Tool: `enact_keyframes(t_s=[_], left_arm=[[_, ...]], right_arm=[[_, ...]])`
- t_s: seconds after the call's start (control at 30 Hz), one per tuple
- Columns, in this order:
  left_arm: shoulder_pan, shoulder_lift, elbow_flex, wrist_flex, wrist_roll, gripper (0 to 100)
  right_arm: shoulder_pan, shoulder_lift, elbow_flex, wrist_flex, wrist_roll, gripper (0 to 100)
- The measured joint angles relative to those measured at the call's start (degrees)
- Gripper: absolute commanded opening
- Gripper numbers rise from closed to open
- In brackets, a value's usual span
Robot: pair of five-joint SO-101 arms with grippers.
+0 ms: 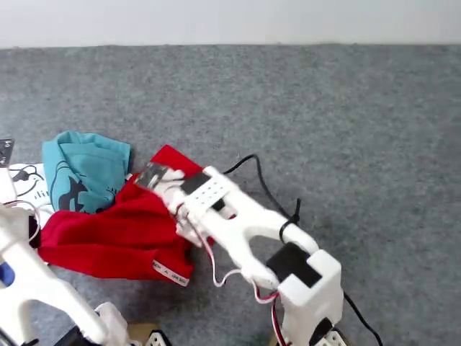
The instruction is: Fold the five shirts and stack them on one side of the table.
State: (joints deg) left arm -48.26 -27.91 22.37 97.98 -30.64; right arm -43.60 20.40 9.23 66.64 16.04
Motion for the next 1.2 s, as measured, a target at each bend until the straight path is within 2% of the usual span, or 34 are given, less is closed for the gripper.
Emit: enact_keyframes(t_s=[0.23,0.5,0.83,0.97,1.2], left_arm=[[0.0,0.0,0.0,0.0,0.0,1],[0.0,0.0,0.0,0.0,0.0,1],[0.0,-0.4,0.0,0.1,0.1,1],[0.0,-5.6,0.0,0.1,0.9,1],[6.1,-21.5,0.0,0.1,1.4,1]], right_arm=[[1.9,0.4,-4.4,7.9,0.4,0.9],[4.5,0.4,-10.5,18.5,5.5,0.9],[5.8,-1.7,-17.3,28.1,5.8,0.9],[5.8,-7.4,-20.3,32.0,7.9,0.9],[9.7,-20.7,-24.8,33.7,9.1,0.9]])
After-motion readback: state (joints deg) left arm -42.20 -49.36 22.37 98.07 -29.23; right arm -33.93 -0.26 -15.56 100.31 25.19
